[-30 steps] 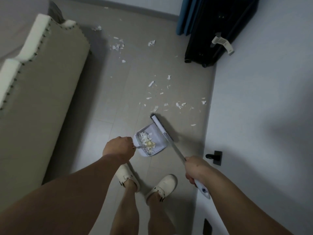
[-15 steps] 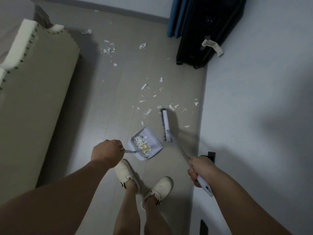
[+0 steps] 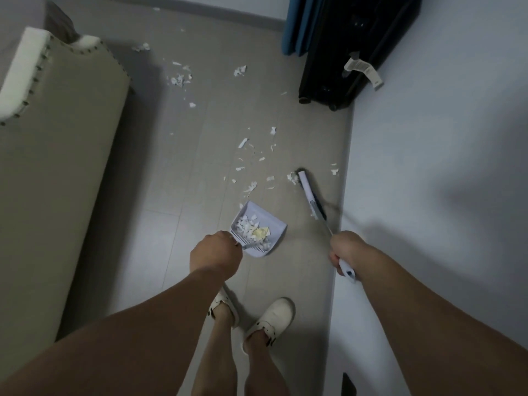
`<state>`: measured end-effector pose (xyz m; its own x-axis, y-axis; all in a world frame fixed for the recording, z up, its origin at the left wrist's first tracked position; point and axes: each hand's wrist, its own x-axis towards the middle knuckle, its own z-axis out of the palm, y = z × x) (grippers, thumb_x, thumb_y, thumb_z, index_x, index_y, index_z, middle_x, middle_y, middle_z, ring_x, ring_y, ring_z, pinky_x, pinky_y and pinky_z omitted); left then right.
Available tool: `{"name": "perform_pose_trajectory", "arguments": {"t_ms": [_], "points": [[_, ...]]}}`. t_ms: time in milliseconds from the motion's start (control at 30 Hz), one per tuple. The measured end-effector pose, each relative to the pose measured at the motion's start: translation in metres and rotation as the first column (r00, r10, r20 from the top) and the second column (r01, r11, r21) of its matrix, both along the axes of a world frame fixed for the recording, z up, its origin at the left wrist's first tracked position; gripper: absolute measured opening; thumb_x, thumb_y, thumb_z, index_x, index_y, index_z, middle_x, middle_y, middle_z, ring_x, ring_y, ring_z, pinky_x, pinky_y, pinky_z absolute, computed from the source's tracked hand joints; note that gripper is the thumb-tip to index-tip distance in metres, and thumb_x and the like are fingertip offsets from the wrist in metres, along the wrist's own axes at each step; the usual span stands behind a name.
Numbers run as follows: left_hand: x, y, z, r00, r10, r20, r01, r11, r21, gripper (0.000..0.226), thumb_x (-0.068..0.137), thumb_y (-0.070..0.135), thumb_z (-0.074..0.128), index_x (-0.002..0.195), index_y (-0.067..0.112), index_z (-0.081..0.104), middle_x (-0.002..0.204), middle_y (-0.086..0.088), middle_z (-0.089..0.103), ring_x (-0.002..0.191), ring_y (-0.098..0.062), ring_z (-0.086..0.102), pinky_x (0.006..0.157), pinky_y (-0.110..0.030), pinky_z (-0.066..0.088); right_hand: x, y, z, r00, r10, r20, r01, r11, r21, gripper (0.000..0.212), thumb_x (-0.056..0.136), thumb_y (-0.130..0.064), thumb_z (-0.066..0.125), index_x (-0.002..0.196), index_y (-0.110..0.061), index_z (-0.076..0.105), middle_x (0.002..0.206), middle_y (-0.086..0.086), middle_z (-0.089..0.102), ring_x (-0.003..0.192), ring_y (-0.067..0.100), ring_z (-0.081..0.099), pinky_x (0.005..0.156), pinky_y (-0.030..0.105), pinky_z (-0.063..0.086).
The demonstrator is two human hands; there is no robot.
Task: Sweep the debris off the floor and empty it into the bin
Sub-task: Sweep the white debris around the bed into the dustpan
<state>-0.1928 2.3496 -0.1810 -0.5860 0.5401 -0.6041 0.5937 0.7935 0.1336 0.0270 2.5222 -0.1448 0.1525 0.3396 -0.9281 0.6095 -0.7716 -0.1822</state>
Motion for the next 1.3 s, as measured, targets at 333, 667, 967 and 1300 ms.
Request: {"name": "perform_pose_trajectory", "arguments": {"t_ms": [333, 667, 967, 1300], "points": [[-0.02, 0.008, 0.004, 1.0, 0.0, 0.018, 0.001, 1.0, -0.02, 0.021, 0.094, 0.033, 0.048, 0.084, 0.022, 0.063, 0.07, 0.005, 0.058, 0.062, -0.013, 0.056, 0.054, -0.027, 0.042, -0.022, -0.026, 0.043, 0.99, 0.144, -0.006, -0.144, 0.989, -0.035, 0.021, 0.101, -0.009, 0.033, 0.094, -0.013, 0.053, 0.061, 0.011, 0.039, 0.044, 0.019, 0.031, 0.044, 0.022, 0.022], [-0.018, 0.006, 0.009, 0.999, -0.002, 0.049, 0.003, 1.0, -0.03, 0.019, 0.093, 0.032, 0.048, 0.087, 0.023, 0.063, 0.073, 0.004, 0.061, 0.067, -0.017, 0.06, 0.06, -0.028, 0.048, -0.044, -0.057, 0.024, 0.984, 0.178, 0.029, -0.173, 0.976, -0.133, 0.032, 0.1, -0.018, 0.038, 0.071, -0.008, 0.047, 0.056, 0.011, 0.044, 0.043, 0.019, 0.034, 0.045, 0.023, 0.026], [-0.073, -0.03, 0.036, 0.997, 0.057, -0.049, -0.058, 0.998, -0.029, 0.026, 0.089, 0.034, 0.044, 0.089, 0.022, 0.068, 0.081, -0.001, 0.066, 0.072, -0.024, 0.062, 0.065, -0.03, 0.05, -0.064, -0.02, 0.049, 0.935, 0.353, 0.032, -0.354, 0.927, 0.125, 0.039, 0.099, -0.013, 0.036, 0.134, -0.005, 0.051, 0.066, 0.006, 0.05, 0.05, 0.018, 0.047, 0.049, 0.025, 0.042], [-0.122, -0.05, 0.008, 0.996, -0.011, -0.086, 0.006, 0.998, -0.058, 0.024, 0.088, 0.034, 0.044, 0.085, 0.022, 0.065, 0.076, 0.001, 0.062, 0.07, -0.023, 0.059, 0.058, -0.029, 0.042, -0.138, 0.007, 0.011, 0.508, 0.836, 0.208, -0.836, 0.537, -0.117, 0.034, 0.08, 0.003, 0.058, 0.112, -0.004, 0.068, 0.08, 0.008, 0.065, 0.072, 0.024, 0.063, 0.054, 0.022, 0.043]]}}
